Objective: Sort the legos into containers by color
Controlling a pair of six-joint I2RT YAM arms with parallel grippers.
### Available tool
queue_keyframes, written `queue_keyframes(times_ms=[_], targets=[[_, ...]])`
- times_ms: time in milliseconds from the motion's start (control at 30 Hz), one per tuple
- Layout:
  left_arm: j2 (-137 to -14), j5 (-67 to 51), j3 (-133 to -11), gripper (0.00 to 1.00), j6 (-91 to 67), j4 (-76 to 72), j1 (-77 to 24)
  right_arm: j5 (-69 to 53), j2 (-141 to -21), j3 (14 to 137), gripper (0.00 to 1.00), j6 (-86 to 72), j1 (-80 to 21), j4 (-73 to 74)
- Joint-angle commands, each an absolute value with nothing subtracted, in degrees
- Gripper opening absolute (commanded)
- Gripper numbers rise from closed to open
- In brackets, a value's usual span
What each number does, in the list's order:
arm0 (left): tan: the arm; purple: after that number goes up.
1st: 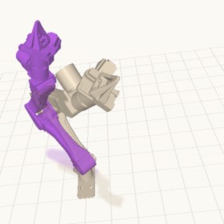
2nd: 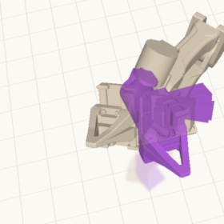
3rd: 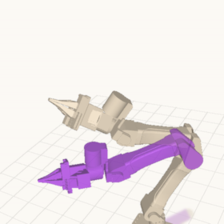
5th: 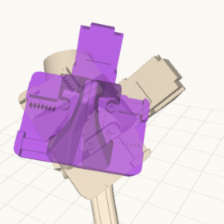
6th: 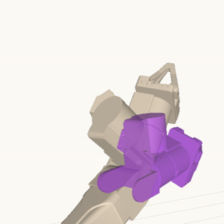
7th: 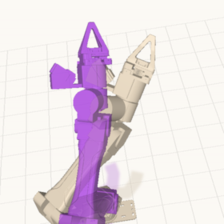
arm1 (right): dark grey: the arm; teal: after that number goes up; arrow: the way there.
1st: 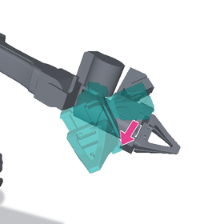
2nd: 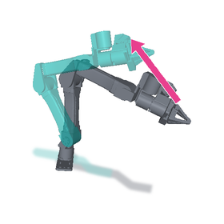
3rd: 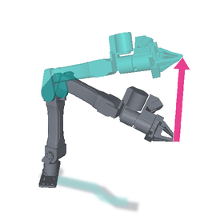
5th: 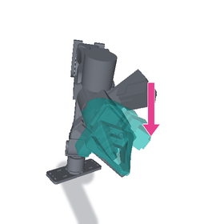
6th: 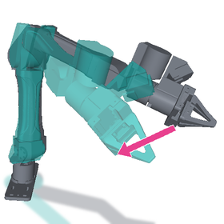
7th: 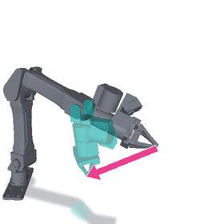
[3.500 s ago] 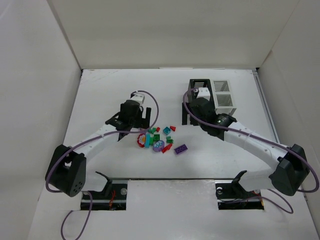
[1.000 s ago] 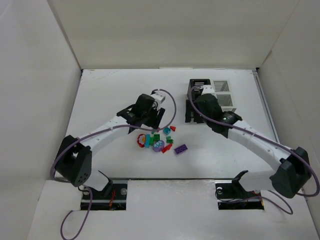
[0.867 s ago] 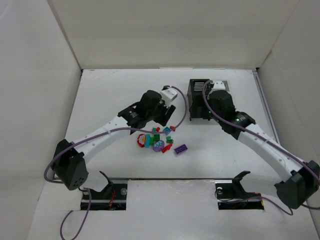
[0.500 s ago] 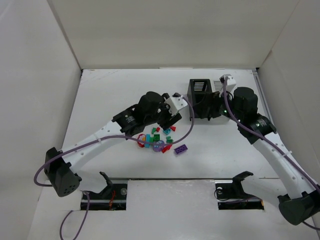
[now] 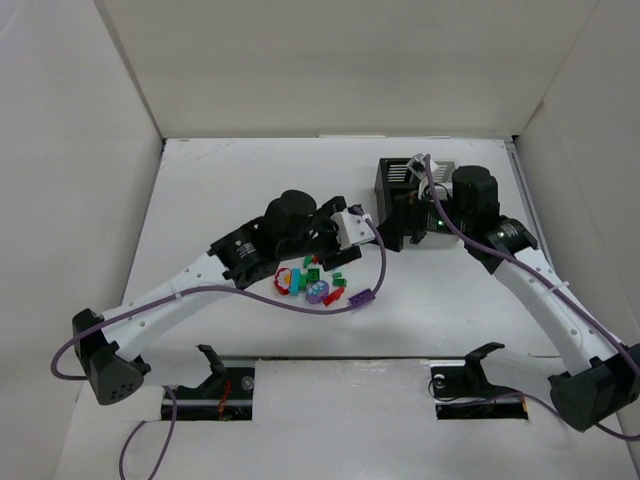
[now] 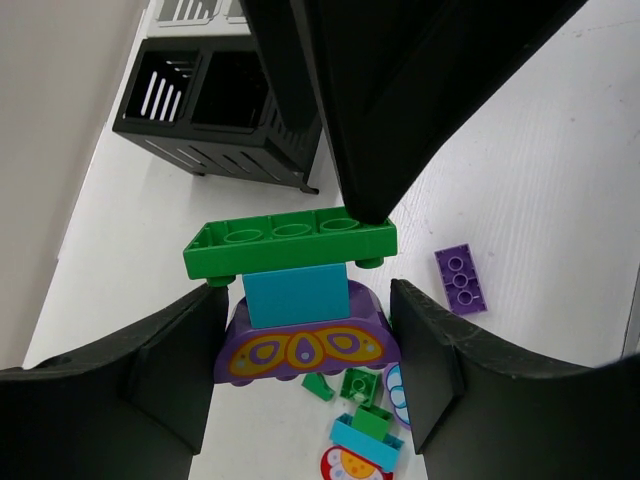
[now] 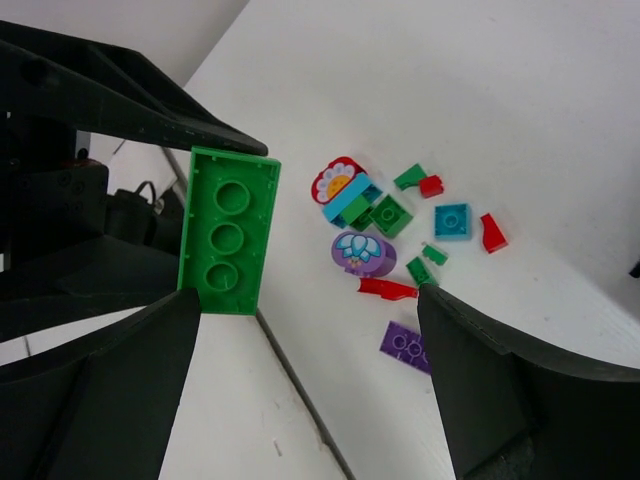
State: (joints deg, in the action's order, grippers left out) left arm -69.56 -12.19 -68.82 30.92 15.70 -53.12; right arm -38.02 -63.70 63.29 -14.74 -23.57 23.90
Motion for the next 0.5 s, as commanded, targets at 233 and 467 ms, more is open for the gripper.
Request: queue_keyframes(times_ms=[233, 467], targets=[[-68.03, -13.97, -67.32, 0.53, 32.78, 14.06, -54.05, -46.93, -64.34, 66.62, 0.94, -14.94, -23.9, 19.6], [-67.5, -13.97, -66.8, 0.53, 32.26, 13.54, -54.58, -48.77, -66.18, 67.24, 0.94, -16.17, -25.13, 18.37]])
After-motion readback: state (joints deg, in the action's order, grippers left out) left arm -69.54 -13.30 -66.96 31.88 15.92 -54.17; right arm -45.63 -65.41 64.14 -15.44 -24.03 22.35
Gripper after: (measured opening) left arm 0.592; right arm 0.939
